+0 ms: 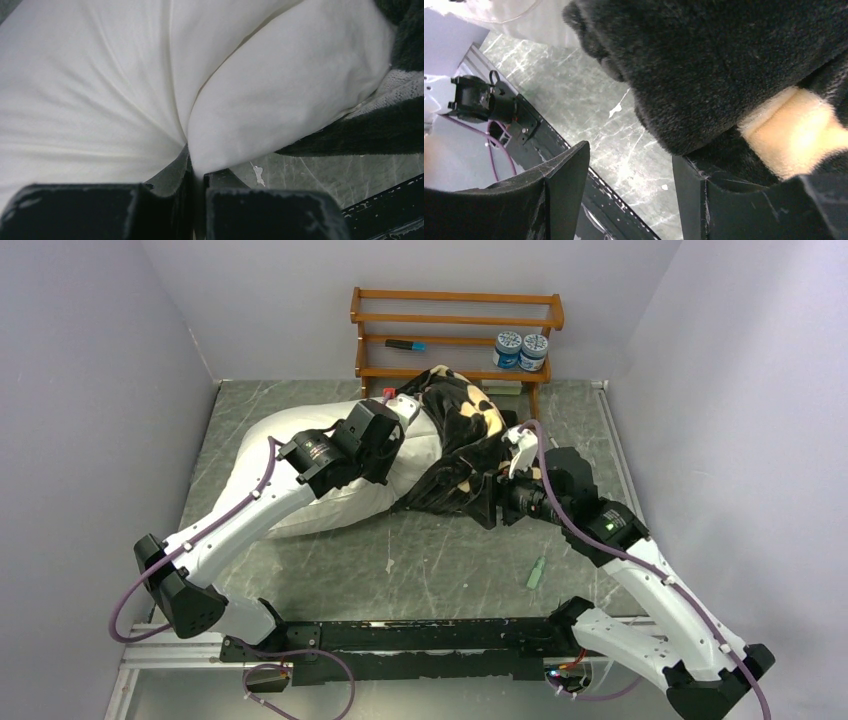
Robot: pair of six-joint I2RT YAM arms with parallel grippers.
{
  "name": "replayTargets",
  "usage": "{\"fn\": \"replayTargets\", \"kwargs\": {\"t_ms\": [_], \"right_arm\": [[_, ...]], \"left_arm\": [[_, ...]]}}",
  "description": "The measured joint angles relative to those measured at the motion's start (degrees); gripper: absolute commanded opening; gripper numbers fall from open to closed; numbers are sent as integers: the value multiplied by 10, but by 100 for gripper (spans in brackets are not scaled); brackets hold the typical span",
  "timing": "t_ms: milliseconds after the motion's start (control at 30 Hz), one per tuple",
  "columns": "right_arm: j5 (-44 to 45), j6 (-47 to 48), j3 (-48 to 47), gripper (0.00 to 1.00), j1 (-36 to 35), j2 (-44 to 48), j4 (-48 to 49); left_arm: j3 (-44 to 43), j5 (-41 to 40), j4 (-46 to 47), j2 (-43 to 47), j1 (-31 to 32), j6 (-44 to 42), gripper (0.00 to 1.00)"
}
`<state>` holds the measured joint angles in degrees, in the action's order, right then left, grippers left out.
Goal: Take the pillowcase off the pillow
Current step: Remove the pillow from the pillowcase.
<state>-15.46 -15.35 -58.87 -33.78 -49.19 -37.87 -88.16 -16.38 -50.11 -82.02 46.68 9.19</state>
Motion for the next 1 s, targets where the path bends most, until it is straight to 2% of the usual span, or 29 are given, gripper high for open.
{"fn": "replayTargets", "kwargs": {"t_ms": [167, 467, 500, 567, 667, 733, 1000], "right_arm": [[27, -50, 56, 63, 0, -2, 77], [65, -111, 83, 61, -2, -49, 191], [66, -115, 84, 58, -3, -55, 200], [68, -119, 85, 46, -6, -67, 212], [80, -113, 85, 22, -7, -80, 216], [91, -102, 82, 2, -7, -82, 209], [158, -29, 17, 0, -17, -83, 124]], "left_arm": [[0, 0, 0, 0, 0, 6, 5], [3, 0, 1, 5, 0, 12, 5], [4, 0, 1, 7, 0, 12, 5], [8, 0, 1, 11, 0, 12, 5], [9, -4, 1, 16, -1, 12, 5], [11, -10, 1, 20, -1, 12, 5], [16, -55, 7, 36, 7, 10, 5]]}}
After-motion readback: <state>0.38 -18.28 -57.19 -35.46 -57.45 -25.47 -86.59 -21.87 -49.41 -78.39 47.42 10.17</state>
